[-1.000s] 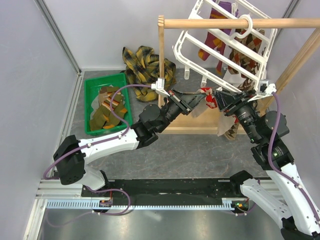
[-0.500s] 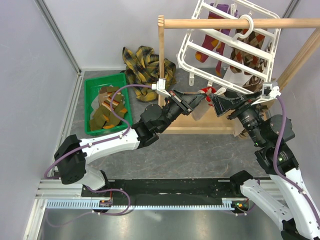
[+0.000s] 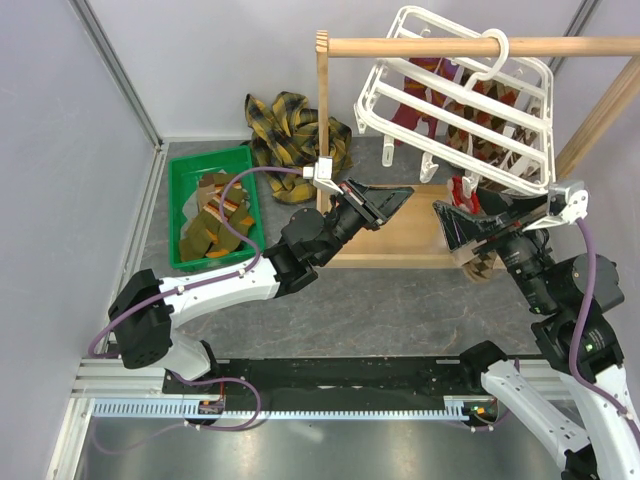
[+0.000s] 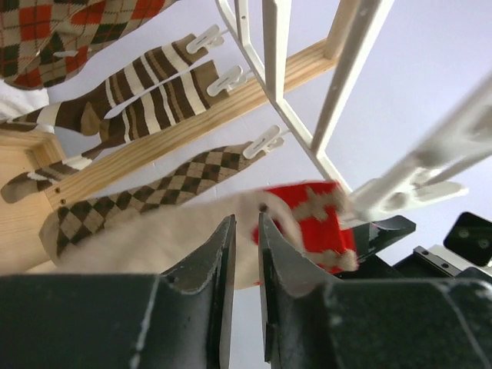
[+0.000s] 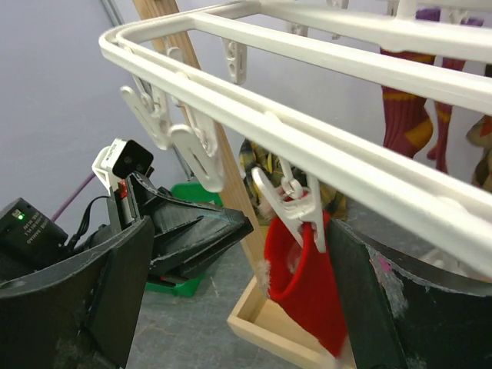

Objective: Clip the socks to the hanger
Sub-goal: Clamp the sock onto the hanger.

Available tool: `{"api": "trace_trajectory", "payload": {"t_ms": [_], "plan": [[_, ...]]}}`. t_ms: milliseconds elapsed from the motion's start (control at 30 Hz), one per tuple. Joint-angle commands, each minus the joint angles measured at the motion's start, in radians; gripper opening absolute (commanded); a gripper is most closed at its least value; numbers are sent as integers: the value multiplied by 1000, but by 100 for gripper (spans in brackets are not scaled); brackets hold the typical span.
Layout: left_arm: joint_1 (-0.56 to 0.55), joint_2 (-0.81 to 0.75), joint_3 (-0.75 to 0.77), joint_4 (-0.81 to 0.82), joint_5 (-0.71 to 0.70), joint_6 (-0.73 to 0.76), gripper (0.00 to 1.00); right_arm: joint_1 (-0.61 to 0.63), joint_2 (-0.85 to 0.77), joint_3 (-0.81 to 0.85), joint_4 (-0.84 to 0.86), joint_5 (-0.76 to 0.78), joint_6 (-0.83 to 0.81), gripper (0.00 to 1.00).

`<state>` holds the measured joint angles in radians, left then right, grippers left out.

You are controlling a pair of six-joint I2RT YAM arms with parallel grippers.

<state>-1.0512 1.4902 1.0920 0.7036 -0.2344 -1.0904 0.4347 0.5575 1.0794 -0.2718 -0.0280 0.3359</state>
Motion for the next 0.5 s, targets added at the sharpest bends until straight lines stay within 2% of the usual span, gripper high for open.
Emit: {"api": "trace_trajectory", "payload": {"t_ms": [0, 467], "plan": [[-3, -15, 19, 4, -42, 73, 28, -4, -30, 36, -41, 46, -100, 98], [-3, -48, -3, -1, -54, 144, 57, -4, -65, 77, -125, 143, -167, 98]]}}
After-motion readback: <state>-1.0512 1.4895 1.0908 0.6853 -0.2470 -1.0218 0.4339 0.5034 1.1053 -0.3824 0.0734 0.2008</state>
